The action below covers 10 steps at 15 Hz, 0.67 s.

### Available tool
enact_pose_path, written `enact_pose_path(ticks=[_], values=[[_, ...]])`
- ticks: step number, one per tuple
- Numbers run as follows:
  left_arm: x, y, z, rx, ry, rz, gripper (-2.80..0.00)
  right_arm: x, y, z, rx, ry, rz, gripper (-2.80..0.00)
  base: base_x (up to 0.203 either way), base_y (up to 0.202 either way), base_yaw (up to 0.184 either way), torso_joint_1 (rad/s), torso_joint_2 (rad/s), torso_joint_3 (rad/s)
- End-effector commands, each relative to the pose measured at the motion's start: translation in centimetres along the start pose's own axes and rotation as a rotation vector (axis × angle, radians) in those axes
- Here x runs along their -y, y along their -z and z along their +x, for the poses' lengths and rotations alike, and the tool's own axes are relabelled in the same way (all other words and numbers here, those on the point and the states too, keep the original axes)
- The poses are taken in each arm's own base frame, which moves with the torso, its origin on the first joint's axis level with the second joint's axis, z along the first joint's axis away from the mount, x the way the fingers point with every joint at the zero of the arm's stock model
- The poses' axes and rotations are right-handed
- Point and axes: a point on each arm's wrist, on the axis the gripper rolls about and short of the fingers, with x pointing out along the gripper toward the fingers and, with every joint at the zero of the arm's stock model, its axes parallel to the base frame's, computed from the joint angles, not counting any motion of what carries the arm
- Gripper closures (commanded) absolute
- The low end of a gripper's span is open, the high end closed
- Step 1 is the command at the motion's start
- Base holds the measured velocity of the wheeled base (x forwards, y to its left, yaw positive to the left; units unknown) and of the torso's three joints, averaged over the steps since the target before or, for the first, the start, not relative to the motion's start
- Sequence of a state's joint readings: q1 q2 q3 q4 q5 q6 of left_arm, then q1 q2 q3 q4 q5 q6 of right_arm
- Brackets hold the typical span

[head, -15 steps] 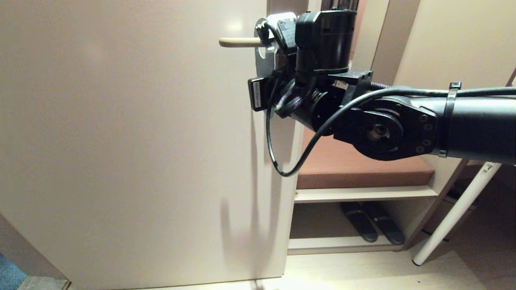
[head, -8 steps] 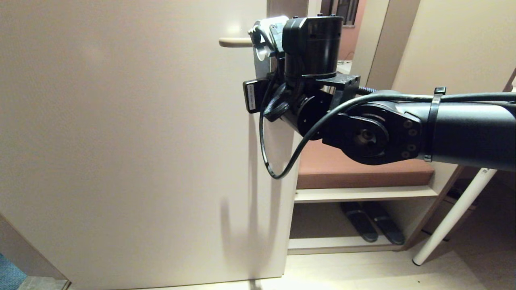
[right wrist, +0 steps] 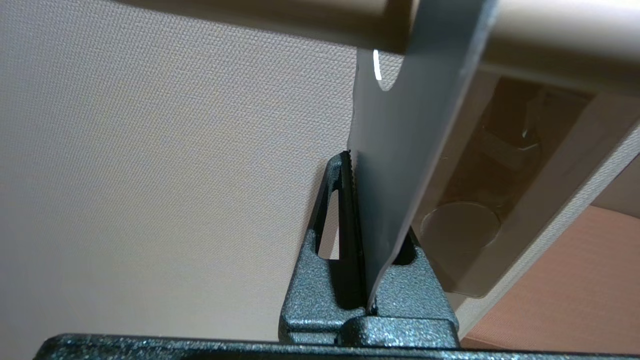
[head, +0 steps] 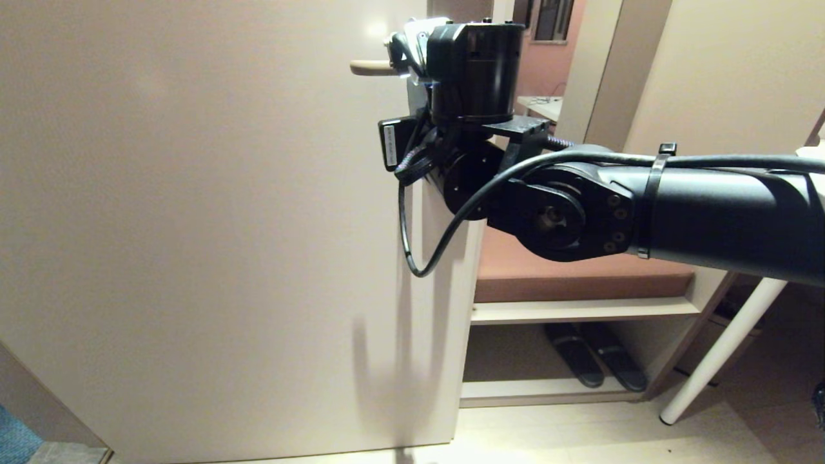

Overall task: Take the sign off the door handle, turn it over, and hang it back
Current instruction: Take down the sign

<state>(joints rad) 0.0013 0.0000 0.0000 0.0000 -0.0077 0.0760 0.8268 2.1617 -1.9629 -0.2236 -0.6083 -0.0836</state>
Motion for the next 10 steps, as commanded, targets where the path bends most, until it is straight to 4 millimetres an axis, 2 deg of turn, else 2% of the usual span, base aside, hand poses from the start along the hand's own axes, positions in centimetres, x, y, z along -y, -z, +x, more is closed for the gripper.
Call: enact_pose_path(ticks=[1,7,10], values=[[0.0,0.0,0.0,-0.002,0.0,0.001,0.0,-0.4,0.5,0.2,-0.007,0.005,-0.005,0.0,0.0,0.0,0.0,0.0,0.0,0.0],[0.0,0.0,0.0,-0.002,0.0,0.001,0.0,-0.9,1.3,0.6,-0.013,0.012,-0.003,0.0,0.0,0.0,0.0,0.0,0.0,0.0],[0.0,0.0,0.0,-0.002,0.0,0.001,0.0,-1.4,1.6,1.3,0.057,0.02,0.012,0.0,0.0,0.0,0.0,0.0,0.0,0.0]])
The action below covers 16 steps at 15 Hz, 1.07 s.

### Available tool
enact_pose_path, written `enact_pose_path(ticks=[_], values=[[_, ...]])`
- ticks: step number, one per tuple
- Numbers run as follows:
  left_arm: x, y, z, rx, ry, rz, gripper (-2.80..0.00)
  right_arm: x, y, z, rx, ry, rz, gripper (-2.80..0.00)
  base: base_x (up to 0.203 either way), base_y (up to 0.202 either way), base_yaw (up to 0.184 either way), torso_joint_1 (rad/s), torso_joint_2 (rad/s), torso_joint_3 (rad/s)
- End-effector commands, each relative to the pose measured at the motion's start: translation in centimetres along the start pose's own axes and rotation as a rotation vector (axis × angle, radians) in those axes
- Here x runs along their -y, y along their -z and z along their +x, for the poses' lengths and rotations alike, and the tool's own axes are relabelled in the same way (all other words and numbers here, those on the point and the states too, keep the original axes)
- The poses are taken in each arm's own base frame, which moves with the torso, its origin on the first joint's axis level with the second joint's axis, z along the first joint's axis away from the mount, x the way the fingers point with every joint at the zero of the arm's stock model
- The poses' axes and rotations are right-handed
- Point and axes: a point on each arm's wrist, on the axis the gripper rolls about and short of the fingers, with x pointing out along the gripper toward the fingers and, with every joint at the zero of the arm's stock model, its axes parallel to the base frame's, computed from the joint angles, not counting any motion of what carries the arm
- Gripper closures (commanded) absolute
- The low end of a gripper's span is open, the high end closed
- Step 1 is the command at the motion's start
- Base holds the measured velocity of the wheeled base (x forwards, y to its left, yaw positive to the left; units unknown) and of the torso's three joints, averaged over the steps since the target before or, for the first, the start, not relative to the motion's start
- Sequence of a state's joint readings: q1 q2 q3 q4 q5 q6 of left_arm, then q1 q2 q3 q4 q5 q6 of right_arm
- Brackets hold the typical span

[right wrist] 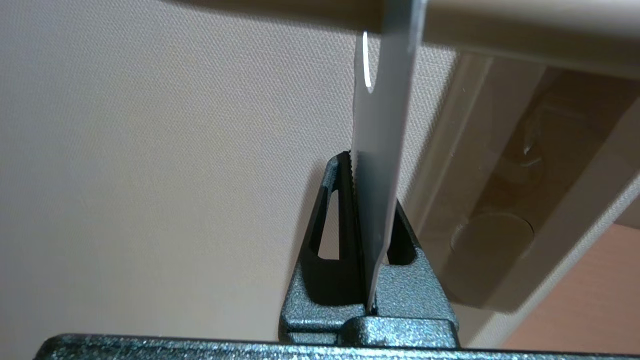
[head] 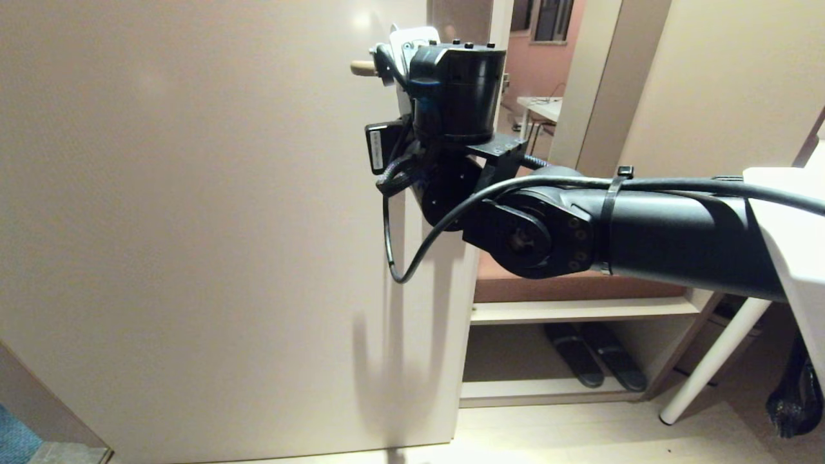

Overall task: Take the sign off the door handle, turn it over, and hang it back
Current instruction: Take down the sign

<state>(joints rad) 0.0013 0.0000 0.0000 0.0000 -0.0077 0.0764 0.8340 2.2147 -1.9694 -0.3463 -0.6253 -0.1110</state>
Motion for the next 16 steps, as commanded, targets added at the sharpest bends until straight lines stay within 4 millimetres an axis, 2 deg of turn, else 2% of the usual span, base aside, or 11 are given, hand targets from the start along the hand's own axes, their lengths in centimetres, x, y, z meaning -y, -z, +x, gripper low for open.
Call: enact_pose_path(ticks=[1,16], values=[[0.0,0.0,0.0,-0.002,0.0,0.0,0.0,-0.3,0.8,0.4,-0.003,0.004,-0.006,0.0,0.0,0.0,0.0,0.0,0.0,0.0],[0.0,0.0,0.0,-0.001,0.0,0.0,0.0,-1.6,3.4,1.7,0.023,-0.025,0.007,0.0,0.0,0.0,0.0,0.0,0.0,0.0]])
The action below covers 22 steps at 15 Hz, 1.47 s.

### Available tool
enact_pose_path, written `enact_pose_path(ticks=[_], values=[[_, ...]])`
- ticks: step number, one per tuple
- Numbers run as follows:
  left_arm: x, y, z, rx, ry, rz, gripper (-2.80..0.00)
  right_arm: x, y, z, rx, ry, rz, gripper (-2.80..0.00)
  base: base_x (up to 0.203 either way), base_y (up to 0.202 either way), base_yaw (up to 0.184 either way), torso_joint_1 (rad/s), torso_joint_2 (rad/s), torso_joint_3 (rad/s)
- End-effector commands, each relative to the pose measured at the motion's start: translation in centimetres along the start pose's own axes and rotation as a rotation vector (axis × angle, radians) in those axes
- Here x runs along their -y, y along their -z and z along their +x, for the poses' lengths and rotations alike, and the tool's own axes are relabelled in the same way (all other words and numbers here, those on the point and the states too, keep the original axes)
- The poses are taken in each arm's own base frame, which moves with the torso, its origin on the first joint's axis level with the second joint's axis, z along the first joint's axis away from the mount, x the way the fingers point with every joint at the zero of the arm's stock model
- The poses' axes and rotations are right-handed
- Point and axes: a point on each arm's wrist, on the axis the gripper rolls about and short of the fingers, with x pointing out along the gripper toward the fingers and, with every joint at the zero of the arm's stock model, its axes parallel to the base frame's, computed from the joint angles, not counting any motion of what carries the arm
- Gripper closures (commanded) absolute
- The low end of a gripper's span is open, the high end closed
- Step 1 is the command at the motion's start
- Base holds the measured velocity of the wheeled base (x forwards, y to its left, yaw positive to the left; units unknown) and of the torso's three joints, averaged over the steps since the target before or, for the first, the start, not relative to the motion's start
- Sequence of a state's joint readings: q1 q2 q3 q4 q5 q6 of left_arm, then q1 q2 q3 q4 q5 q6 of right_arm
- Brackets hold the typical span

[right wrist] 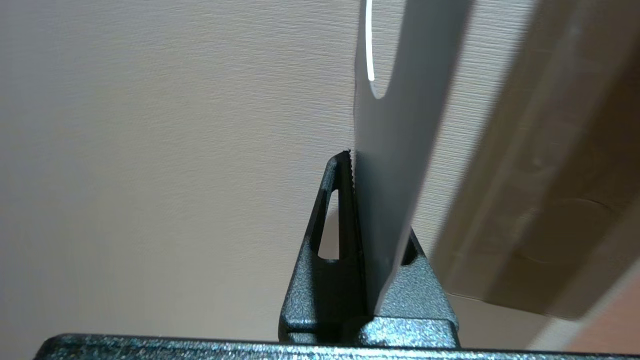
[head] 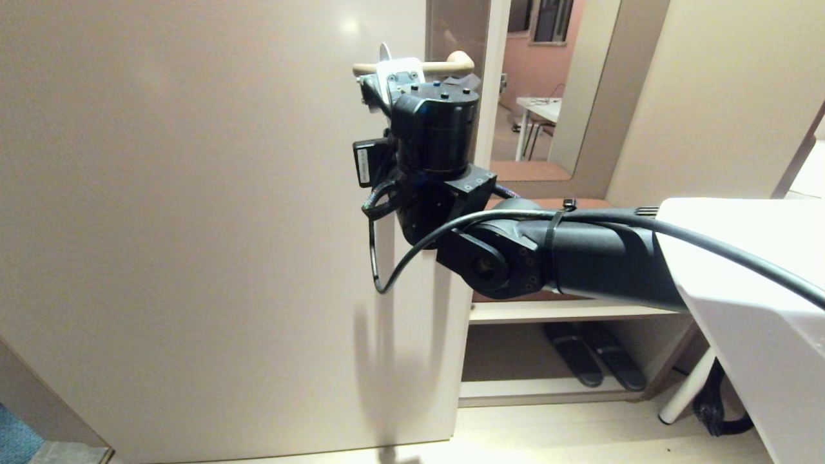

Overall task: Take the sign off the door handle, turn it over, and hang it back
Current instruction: Take down the sign

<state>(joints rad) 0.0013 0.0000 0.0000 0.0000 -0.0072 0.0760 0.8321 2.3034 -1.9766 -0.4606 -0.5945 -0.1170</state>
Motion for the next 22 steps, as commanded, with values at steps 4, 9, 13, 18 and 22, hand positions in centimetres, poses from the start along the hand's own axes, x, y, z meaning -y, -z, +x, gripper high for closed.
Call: enact_pose_path(ticks=[4,9,13,18,22], values=[[0.0,0.0,0.0,-0.002,0.0,0.001,0.0,-0.1,-0.1,0.0,0.01,-0.039,0.001,0.0,0.0,0.0,0.0,0.0,0.0,0.0],[0.0,0.0,0.0,-0.002,0.0,0.001,0.0,0.2,-1.6,-0.4,0.044,-0.076,0.011,0.0,0.0,0.0,0.0,0.0,0.0,0.0],[0.0,0.0,0.0,-0.002,0.0,0.001,0.0,0.5,-2.6,-0.8,0.065,-0.1,0.021,0.0,0.0,0.0,0.0,0.0,0.0,0.0],[0.0,0.0,0.0,-0.002,0.0,0.001,0.0,0.5,-2.8,-0.9,0.071,-0.128,0.022,0.0,0.0,0.0,0.0,0.0,0.0,0.0],[0.0,0.0,0.0,0.0,0.0,0.001,0.0,0.4,-2.6,-0.9,0.069,-0.131,0.024,0.0,0.0,0.0,0.0,0.0,0.0,0.0]])
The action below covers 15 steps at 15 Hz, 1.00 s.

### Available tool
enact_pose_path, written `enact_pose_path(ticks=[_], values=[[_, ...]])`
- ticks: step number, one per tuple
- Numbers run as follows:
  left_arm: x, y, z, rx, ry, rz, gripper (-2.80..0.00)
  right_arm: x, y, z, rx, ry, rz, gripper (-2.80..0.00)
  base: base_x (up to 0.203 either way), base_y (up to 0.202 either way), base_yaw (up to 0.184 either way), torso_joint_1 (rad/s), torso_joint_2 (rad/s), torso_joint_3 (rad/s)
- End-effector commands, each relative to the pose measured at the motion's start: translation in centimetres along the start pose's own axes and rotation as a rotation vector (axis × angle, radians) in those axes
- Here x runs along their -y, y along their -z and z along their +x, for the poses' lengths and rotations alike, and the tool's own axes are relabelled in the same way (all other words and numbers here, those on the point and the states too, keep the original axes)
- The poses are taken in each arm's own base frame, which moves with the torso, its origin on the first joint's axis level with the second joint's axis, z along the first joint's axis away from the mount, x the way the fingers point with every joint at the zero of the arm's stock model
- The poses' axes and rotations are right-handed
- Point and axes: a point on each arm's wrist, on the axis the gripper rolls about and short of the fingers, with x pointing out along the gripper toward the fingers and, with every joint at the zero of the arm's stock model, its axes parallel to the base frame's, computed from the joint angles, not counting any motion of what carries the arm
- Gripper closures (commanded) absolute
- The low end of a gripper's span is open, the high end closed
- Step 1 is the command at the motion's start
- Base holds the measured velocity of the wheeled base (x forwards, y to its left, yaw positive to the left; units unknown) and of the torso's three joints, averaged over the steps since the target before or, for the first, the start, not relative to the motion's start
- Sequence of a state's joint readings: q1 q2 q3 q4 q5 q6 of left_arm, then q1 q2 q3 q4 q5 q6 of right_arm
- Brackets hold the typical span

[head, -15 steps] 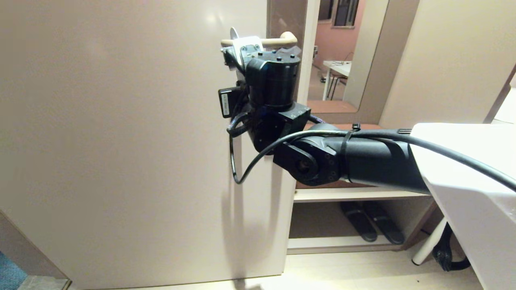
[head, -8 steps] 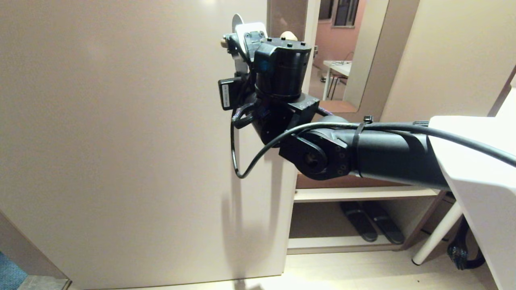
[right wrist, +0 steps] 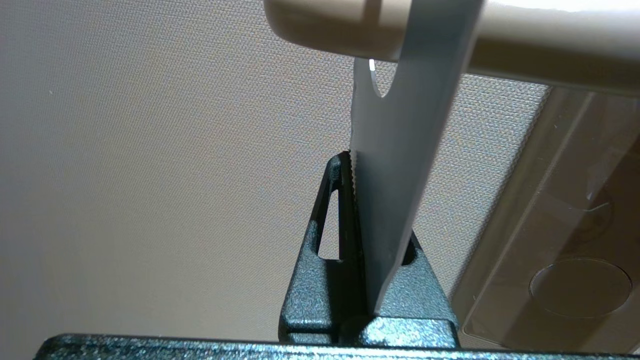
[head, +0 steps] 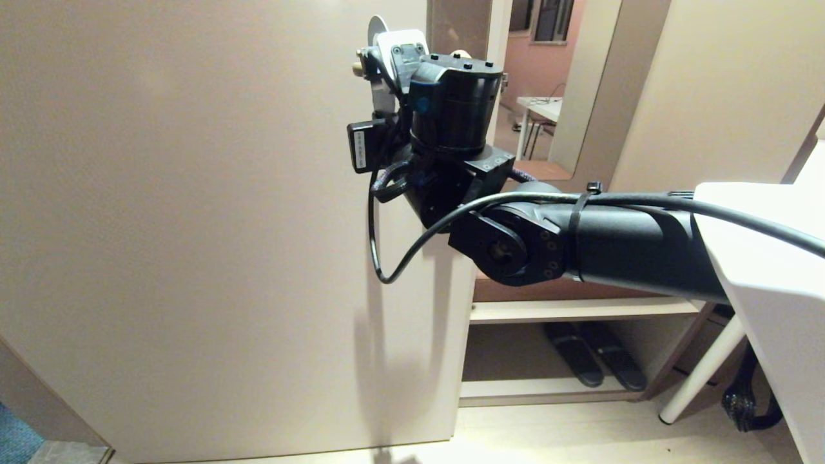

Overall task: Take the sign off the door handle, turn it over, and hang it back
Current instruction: Take down the sign

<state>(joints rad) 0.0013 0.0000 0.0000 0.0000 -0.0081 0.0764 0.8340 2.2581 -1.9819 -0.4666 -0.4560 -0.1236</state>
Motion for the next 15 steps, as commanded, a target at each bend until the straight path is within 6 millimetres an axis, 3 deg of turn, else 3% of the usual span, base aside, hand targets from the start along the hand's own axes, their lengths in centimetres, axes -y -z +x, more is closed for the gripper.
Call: enact_pose_path(ticks=[1,15], values=[[0.0,0.0,0.0,-0.002,-0.001,0.0,0.0,-0.2,-0.1,-0.1,0.003,-0.002,0.002,0.0,0.0,0.0,0.0,0.0,0.0,0.0],[0.0,0.0,0.0,-0.002,-0.001,0.0,0.0,-1.6,0.6,-0.2,0.024,-0.064,0.013,0.0,0.0,0.0,0.0,0.0,0.0,0.0]])
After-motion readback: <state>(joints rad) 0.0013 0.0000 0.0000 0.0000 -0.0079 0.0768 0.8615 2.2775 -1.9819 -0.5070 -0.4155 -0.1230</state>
